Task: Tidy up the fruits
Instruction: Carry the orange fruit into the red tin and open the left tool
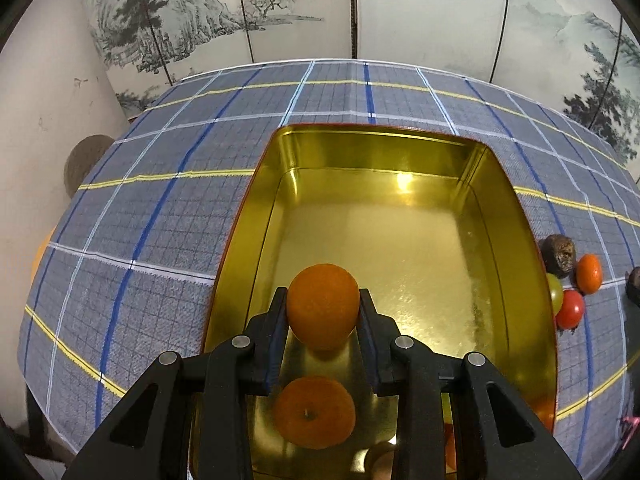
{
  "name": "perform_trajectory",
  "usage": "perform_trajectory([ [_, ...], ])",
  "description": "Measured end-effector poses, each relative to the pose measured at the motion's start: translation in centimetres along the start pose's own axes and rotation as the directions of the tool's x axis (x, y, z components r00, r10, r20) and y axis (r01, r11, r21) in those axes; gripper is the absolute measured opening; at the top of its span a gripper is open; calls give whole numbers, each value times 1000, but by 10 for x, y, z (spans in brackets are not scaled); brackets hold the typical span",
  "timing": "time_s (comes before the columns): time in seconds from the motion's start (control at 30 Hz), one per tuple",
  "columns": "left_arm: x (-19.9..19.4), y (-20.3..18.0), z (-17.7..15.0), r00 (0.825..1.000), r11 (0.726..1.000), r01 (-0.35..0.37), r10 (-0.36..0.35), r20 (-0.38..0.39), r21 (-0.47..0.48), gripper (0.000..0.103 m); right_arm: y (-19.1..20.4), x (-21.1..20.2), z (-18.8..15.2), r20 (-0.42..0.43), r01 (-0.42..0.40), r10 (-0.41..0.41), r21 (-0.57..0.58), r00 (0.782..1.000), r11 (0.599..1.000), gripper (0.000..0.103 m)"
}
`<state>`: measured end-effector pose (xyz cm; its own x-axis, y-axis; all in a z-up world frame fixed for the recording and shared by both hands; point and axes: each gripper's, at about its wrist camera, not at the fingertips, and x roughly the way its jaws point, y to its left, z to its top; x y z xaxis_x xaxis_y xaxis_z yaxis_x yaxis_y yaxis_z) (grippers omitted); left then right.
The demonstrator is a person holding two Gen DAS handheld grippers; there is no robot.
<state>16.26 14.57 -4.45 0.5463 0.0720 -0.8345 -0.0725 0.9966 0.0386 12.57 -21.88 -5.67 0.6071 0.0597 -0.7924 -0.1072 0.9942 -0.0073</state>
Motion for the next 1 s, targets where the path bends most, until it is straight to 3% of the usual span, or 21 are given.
perform_trajectory([
  [0.77, 10, -8, -11, 997, 993, -70, 73, -28, 92, 35, 1, 0, 0, 0, 2, -2, -2, 1000, 1000, 37],
  [1.0, 0, -4, -12, 998, 995, -57, 58, -3, 77, 38, 1, 0, 0, 0, 3, -3, -3, 1000, 1000, 37],
])
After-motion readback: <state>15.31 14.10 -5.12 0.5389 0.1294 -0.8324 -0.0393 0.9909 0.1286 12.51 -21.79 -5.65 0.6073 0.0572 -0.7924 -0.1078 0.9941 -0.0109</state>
